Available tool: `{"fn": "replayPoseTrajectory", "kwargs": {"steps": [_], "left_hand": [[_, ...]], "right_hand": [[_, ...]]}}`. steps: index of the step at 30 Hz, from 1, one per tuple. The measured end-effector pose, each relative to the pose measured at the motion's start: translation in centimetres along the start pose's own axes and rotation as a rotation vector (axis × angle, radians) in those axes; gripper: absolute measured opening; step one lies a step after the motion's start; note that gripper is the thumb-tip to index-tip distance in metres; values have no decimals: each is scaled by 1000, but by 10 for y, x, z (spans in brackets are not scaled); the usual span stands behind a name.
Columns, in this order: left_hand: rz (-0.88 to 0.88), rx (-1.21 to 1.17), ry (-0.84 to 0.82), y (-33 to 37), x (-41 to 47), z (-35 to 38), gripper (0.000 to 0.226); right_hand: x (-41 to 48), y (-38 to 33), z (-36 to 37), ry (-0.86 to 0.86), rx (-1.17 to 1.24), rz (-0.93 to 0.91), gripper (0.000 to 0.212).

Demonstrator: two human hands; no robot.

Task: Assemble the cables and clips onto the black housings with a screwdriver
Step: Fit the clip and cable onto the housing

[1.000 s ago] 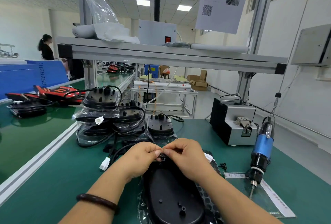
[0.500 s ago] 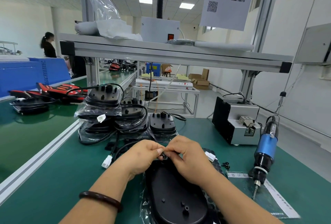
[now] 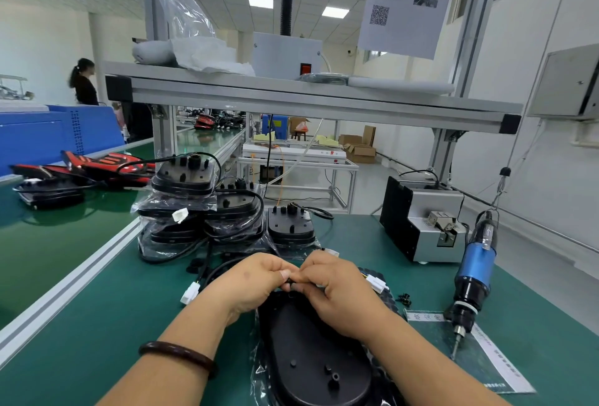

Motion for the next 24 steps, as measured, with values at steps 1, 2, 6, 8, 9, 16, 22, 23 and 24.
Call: {"fn": "replayPoseTrajectory", "kwargs": {"steps": [1,2,6,8,9,16,22,23,24], "left_hand": [[-3,6,6,0,0,0,34],[-7,18,11,1,0,0,33],[-48,46,7,5,-2,-2,33],[-90,36,-14,7,-4,-4,31],[-113,37,-32,8,-5,-4,29],[-223,108,-97,15,2,-3,31],[-326,96,-76,10,9,-6,29],[-336,84,-72,9,9,-7,29],[-346,68,-68,7,9,-7,30]], "right_hand": [[0,-1,-1,0,-5,-10,15],[0,-1,-1,1,-10,-18,15],[-1,2,0,12,-39,-44,12],[-2,2,-2,61,-4,-44,11],[-3,3,-2,88,25,-37,13],[-8,10,-1,131,144,23,16],[-9,13,1,104,175,59,16],[-9,12,1,94,159,47,15],[-8,11,1,83,145,34,14]]}}
Point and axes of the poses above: each hand's wrist, its own x-axis towards the middle knuckle, its own z-axis out of the palm, y = z × x, the point moved 5 cm from there along x, towards the middle knuckle, and after that the axes turned 8 degrees about -x, right-handed, at the moved point
